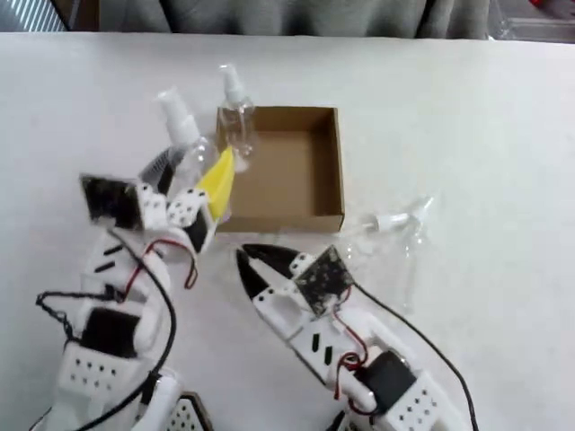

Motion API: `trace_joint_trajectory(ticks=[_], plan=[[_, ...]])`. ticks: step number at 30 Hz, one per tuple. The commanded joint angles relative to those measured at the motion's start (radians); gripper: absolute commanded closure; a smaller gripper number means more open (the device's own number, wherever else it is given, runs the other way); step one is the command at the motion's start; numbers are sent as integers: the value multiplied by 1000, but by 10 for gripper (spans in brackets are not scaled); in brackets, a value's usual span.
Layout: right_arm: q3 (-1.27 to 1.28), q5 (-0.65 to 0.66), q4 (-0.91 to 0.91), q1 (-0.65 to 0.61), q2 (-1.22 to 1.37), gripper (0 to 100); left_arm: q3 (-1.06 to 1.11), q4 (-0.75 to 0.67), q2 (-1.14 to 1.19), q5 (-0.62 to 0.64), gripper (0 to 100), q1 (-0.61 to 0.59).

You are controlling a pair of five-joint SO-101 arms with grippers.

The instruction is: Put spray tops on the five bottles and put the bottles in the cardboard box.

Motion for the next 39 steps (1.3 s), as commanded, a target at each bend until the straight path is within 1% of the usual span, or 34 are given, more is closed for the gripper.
trace_joint_trajectory(ticks=[1, 3, 6, 10, 13, 16, 20, 22, 33, 39], plan=[[-18, 9, 206, 96, -147, 978, -123, -80, 151, -3, 980, -10], [-25, 9, 266, 176, -130, 978, -133, -149, 222, -2, 979, -10], [-21, 9, 317, 335, -124, 978, -133, -250, 315, -2, 978, -10], [-12, 8, 389, 522, -130, 978, -133, -353, 404, -2, 977, -7], [48, 8, 426, 616, -131, 978, -133, -462, 464, -2, 977, -4], [149, 8, 424, 688, -131, 978, -135, -574, 527, -8, 976, -4], [173, 8, 418, 779, -131, 978, -143, -664, 631, -8, 976, -1], [173, 8, 420, 803, -131, 978, -146, -724, 693, -8, 976, 7], [173, 8, 423, 803, -131, 978, -201, -1037, 1030, -3, 978, 7], [173, 8, 417, 805, -131, 976, -172, -1180, 1182, -8, 978, 1]])
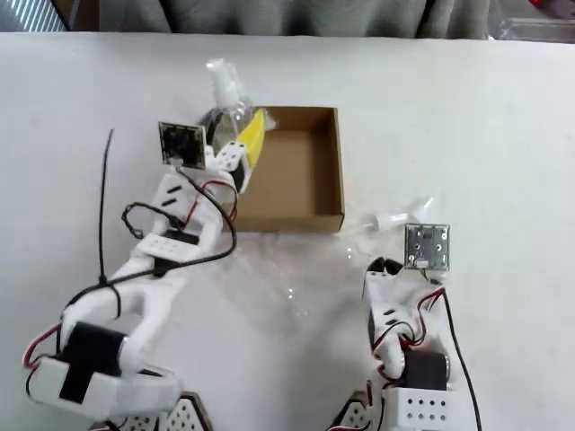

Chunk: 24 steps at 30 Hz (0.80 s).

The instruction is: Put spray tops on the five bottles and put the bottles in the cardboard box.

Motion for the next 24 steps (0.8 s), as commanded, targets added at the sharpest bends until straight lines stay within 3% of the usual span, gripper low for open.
trace_joint_trajectory(ticks=[1, 15, 24], plan=[[12, 9, -8, 12, -12, 975, -26, -112, 51, -9, 978, 1], [12, 11, -8, 15, -12, 974, -63, -422, 348, -9, 978, -1], [12, 114, -2, 16, -12, 978, -84, -431, 377, -9, 978, -38]])
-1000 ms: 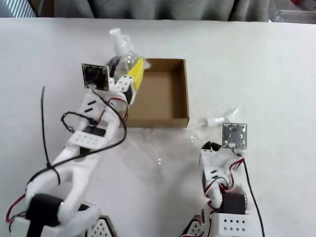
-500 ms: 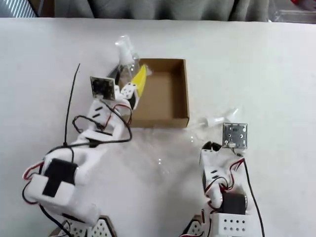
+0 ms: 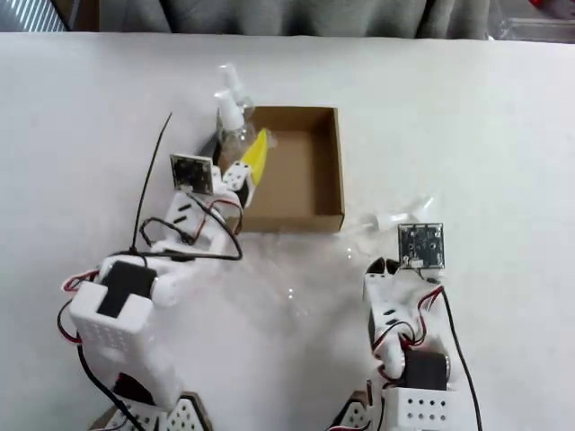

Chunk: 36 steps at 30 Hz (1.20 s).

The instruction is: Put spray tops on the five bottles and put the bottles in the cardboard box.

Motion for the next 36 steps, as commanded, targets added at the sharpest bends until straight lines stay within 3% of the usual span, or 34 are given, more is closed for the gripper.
trace_joint_trajectory(ticks=[1, 6, 11, 17, 30, 36], plan=[[12, 21, -2, 15, -12, 978, -51, -23, -8, -9, 978, -24], [12, 21, -2, 15, -12, 978, -52, -15, -13, -9, 978, -18], [12, 21, -2, 15, -12, 978, -133, 199, -16, -12, 978, -24], [12, 21, -2, 15, -12, 978, -150, 213, -10, -129, 978, -18], [12, 25, -4, 15, -12, 978, -137, 210, -7, -132, 973, -22], [12, 25, -4, 15, -12, 978, -120, 216, -7, -129, 814, -24]])
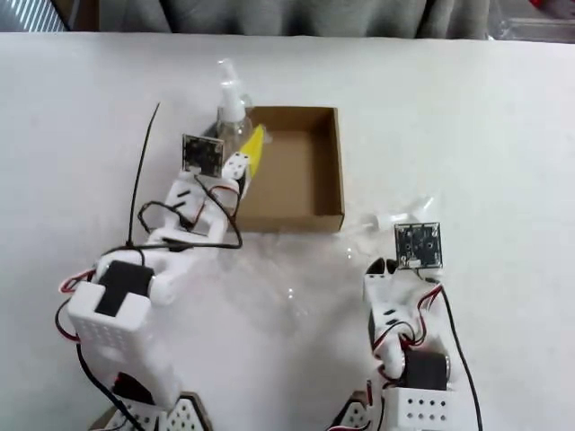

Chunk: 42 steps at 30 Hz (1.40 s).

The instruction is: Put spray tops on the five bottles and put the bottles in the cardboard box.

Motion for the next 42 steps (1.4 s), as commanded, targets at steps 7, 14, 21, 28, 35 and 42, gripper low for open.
trace_joint_trajectory(ticks=[7, 14, 21, 28, 35, 42], plan=[[12, 14, -4, 15, -12, 978, -14, 32, -8, -8, 799, -12], [12, 14, -4, 15, -12, 978, -14, 61, -8, -8, 688, -12], [12, 14, -4, 15, -12, 978, -12, 61, -10, -8, 672, -13], [12, 15, -5, 15, -12, 978, 3, 61, -18, -8, 671, -31], [12, 15, -5, 15, -12, 978, 9, 63, -19, -11, 671, -33], [12, 15, -7, 15, -12, 978, 34, 129, -88, -12, 671, -33]])
